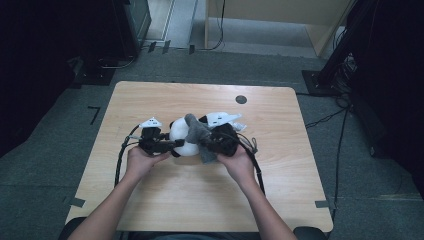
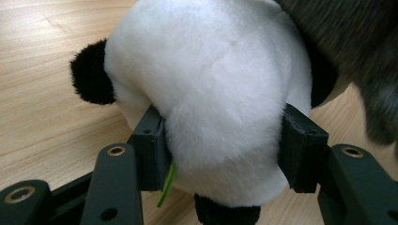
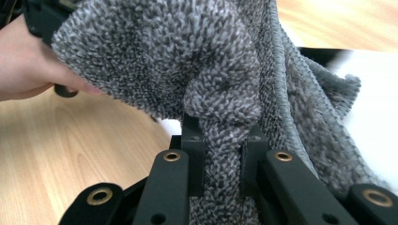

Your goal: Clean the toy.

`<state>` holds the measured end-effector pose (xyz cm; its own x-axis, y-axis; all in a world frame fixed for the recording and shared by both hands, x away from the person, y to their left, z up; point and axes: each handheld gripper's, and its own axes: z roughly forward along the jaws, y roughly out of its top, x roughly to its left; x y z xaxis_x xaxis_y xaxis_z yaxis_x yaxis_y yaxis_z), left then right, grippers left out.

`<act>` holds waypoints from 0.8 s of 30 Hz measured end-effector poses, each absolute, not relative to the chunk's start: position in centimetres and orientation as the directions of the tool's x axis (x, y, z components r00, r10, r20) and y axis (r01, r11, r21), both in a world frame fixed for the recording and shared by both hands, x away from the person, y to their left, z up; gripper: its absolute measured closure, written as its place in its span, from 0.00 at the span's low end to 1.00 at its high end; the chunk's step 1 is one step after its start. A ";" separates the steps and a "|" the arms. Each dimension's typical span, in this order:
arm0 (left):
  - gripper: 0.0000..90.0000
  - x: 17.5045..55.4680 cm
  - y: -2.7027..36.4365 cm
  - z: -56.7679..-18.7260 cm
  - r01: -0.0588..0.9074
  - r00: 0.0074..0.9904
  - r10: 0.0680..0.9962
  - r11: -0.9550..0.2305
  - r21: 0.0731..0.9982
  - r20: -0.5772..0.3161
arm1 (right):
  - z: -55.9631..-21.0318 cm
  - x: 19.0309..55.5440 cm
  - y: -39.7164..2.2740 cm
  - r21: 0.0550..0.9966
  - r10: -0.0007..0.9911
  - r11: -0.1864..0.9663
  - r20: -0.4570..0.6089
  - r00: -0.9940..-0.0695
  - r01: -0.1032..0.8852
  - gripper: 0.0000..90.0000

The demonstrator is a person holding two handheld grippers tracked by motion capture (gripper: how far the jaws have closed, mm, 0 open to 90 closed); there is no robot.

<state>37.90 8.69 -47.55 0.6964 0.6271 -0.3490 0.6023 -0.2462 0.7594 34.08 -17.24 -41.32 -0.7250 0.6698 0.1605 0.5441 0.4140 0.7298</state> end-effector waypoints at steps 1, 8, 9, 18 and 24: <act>0.49 37.9 8.7 -47.5 0.603 0.696 0.627 -0.246 0.759 -0.350 | -41.6 34.1 -16.6 0.724 0.663 0.425 0.160 -0.731 0.543 0.87; 0.50 37.9 8.7 -47.6 0.602 0.698 0.630 -0.261 0.754 -0.339 | -44.3 34.2 -12.9 0.677 0.610 0.517 0.137 -0.780 0.524 0.87; 0.50 37.9 8.7 -47.6 0.602 0.699 0.630 -0.264 0.753 -0.338 | -44.7 34.0 -12.6 0.670 0.602 0.530 0.135 -0.787 0.520 0.87; 0.51 37.8 8.4 -47.7 0.595 0.704 0.635 -0.282 0.752 -0.319 | -47.1 33.7 -13.2 0.616 0.577 0.585 0.141 -0.805 0.528 0.87; 0.52 37.7 8.4 -47.6 0.581 0.715 0.634 -0.303 0.755 -0.296 | -48.3 33.5 -16.0 0.552 0.631 0.583 0.154 -0.760 0.596 0.87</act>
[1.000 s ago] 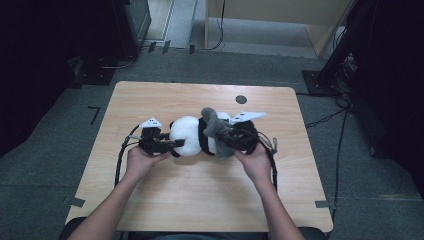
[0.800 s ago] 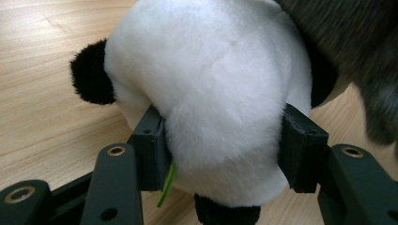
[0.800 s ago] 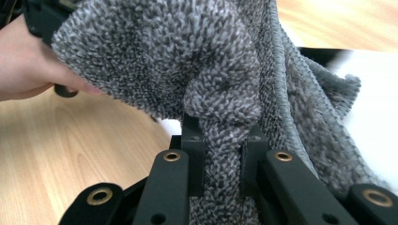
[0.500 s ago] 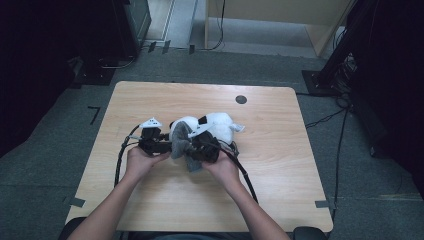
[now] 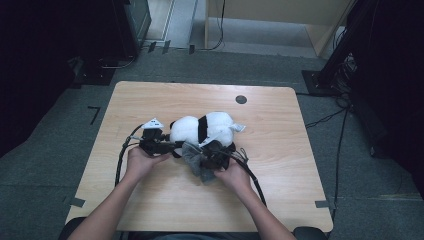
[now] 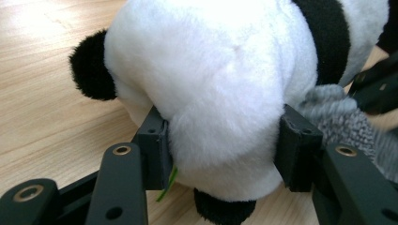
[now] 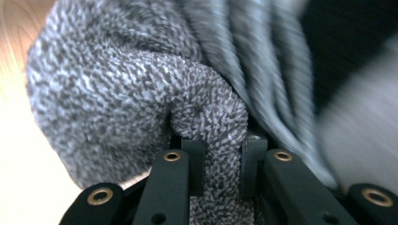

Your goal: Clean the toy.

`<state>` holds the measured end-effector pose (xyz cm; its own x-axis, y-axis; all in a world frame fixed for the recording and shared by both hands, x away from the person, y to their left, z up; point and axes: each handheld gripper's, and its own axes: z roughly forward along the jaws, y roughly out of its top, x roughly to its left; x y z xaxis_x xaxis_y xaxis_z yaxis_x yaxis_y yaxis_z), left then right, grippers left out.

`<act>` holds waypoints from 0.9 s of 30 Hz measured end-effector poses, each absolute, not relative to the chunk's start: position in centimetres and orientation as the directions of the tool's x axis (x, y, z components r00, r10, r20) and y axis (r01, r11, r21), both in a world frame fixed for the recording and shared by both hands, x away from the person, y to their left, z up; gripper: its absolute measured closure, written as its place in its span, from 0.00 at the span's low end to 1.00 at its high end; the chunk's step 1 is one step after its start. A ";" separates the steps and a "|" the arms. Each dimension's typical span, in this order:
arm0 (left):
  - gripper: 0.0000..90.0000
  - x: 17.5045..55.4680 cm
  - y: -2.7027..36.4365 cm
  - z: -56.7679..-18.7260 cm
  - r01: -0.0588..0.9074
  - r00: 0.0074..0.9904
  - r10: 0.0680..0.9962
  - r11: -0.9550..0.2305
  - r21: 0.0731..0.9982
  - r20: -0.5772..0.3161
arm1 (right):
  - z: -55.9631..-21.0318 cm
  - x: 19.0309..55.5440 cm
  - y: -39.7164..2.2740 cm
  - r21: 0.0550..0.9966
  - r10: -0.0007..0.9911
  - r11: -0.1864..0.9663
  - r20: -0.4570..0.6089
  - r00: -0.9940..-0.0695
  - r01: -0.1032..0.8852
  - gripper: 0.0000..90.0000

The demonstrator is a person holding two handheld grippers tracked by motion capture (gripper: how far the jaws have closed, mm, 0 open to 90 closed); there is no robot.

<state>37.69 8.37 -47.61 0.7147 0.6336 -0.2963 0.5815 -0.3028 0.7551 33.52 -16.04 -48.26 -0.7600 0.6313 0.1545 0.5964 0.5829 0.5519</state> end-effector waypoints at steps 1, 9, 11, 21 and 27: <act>0.53 37.7 8.3 -47.6 0.581 0.715 0.634 -0.304 0.755 -0.296 | -48.1 33.5 -16.7 0.552 0.642 0.571 0.161 -0.749 0.608 0.87; 0.53 37.7 8.3 -47.6 0.586 0.714 0.631 -0.302 0.752 -0.304 | -46.7 34.2 -20.4 0.565 0.676 0.494 0.228 -0.701 0.661 0.87; 0.54 37.7 8.3 -47.6 0.587 0.714 0.631 -0.301 0.751 -0.305 | -46.6 34.2 -21.0 0.558 0.681 0.493 0.230 -0.695 0.668 0.87; 0.54 37.8 8.5 -47.7 0.593 0.708 0.635 -0.298 0.748 -0.308 | -45.9 34.6 -25.3 0.540 0.756 0.432 0.219 -0.616 0.722 0.86; 0.54 37.8 8.5 -47.7 0.592 0.710 0.634 -0.301 0.748 -0.306 | -46.1 35.2 -27.8 0.539 0.801 0.376 0.220 -0.557 0.754 0.86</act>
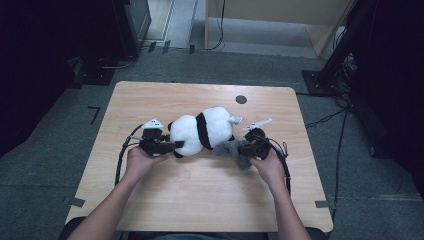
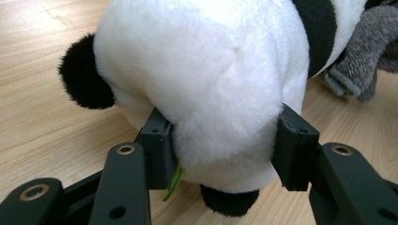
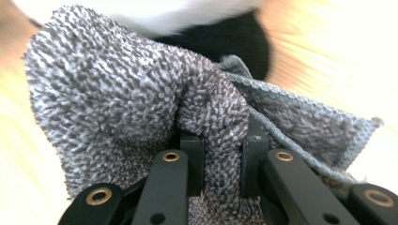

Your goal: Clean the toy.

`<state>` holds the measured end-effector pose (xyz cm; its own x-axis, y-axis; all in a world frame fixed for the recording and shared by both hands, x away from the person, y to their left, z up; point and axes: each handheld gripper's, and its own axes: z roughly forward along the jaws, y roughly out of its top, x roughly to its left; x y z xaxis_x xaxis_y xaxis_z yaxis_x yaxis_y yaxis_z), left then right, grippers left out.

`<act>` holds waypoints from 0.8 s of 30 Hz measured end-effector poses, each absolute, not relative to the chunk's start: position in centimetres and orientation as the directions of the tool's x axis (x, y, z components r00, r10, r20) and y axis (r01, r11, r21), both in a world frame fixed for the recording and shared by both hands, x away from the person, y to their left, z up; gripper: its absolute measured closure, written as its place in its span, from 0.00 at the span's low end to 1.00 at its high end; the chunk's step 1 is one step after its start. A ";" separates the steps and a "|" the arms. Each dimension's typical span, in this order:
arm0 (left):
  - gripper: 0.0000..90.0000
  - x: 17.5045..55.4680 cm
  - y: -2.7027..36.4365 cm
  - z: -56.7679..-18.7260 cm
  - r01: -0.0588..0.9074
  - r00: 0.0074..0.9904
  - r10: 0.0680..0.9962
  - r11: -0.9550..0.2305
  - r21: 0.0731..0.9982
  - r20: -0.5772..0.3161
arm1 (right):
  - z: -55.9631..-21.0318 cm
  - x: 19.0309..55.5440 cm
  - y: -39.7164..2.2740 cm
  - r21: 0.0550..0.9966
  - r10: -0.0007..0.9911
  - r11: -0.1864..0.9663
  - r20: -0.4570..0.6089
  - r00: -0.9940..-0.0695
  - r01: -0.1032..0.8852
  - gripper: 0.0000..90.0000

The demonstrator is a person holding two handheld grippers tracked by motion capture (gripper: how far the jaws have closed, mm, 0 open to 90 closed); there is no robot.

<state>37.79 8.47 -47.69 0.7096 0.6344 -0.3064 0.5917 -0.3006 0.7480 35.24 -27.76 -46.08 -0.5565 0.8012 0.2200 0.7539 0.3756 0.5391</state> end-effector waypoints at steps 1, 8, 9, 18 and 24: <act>0.54 37.8 8.5 -47.7 0.592 0.710 0.635 -0.301 0.748 -0.306 | -46.1 35.3 -28.2 0.540 0.808 0.367 0.219 -0.547 0.757 0.86; 0.55 37.8 8.6 -47.7 0.586 0.716 0.631 -0.308 0.750 -0.300 | -45.2 35.4 -30.7 0.601 0.856 0.270 0.207 -0.473 0.752 0.87; 0.55 37.8 8.6 -47.7 0.585 0.716 0.630 -0.307 0.750 -0.301 | -44.9 35.4 -31.0 0.615 0.861 0.255 0.206 -0.465 0.746 0.87; 0.56 37.8 8.6 -47.6 0.588 0.723 0.612 -0.301 0.750 -0.321 | -40.1 34.0 -31.5 0.754 0.858 0.188 0.186 -0.478 0.630 0.87; 0.56 37.7 8.3 -47.6 0.579 0.736 0.597 -0.314 0.752 -0.318 | -38.9 33.6 -28.2 0.783 0.809 0.230 0.176 -0.561 0.578 0.87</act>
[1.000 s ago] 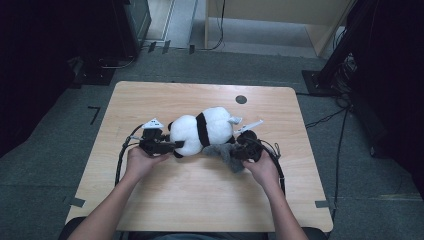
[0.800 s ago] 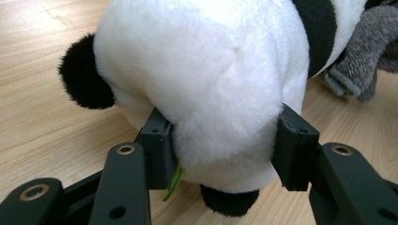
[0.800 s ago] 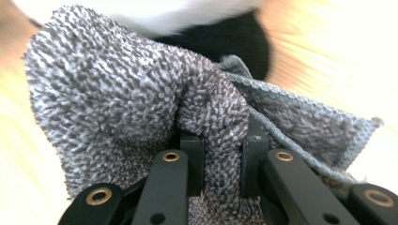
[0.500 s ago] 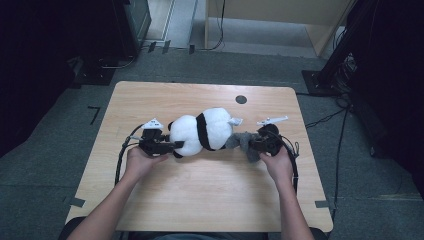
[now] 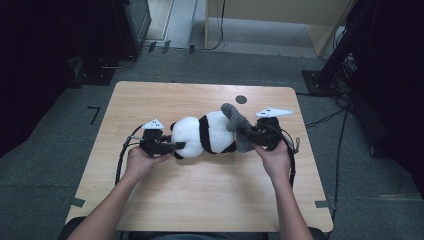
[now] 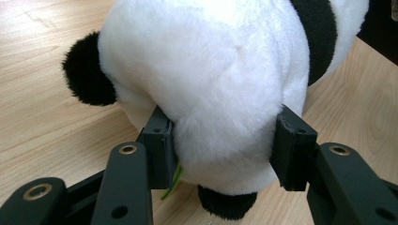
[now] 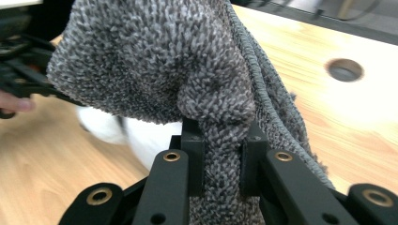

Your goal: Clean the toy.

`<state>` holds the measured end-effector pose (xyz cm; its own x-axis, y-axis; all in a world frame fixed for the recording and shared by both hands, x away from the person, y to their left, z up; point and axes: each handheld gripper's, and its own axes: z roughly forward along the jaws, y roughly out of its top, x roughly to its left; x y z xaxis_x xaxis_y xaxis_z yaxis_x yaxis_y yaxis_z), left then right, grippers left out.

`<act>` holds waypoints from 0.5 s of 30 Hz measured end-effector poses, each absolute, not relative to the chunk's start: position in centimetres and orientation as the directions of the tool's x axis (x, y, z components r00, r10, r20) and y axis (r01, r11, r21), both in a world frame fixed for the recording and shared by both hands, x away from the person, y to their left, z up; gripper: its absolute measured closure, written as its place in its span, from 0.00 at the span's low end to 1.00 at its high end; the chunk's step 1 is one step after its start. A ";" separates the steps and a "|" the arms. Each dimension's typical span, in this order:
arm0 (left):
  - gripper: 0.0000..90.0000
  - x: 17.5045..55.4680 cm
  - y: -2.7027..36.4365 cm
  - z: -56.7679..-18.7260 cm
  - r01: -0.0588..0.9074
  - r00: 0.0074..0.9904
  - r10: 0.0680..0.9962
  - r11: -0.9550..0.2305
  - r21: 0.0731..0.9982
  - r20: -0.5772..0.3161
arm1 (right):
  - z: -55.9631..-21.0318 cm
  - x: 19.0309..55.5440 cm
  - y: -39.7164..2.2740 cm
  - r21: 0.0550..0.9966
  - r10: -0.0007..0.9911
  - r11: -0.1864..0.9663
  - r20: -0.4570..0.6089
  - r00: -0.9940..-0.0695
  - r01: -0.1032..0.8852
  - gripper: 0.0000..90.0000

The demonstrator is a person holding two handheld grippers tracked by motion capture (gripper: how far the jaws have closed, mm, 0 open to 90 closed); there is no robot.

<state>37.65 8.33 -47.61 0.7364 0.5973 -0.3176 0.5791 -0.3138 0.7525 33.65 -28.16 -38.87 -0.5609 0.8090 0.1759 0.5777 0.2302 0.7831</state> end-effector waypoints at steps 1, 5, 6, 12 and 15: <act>0.56 37.7 8.3 -47.6 0.580 0.736 0.598 -0.313 0.752 -0.319 | -38.9 33.7 -27.5 0.786 0.800 0.237 0.176 -0.574 0.571 0.87; 0.56 37.7 8.4 -47.7 0.582 0.735 0.596 -0.309 0.753 -0.323 | -39.3 33.9 -24.5 0.789 0.766 0.279 0.161 -0.623 0.547 0.87; 0.56 37.7 8.4 -47.7 0.581 0.735 0.596 -0.310 0.752 -0.323 | -39.6 34.0 -23.6 0.781 0.759 0.296 0.158 -0.632 0.550 0.87; 0.56 37.8 8.4 -47.7 0.584 0.734 0.596 -0.308 0.751 -0.327 | -41.5 34.1 -19.2 0.765 0.701 0.381 0.128 -0.702 0.519 0.87; 0.56 37.8 8.4 -47.7 0.584 0.734 0.596 -0.310 0.750 -0.325 | -43.2 33.6 -16.6 0.731 0.662 0.464 0.089 -0.744 0.501 0.87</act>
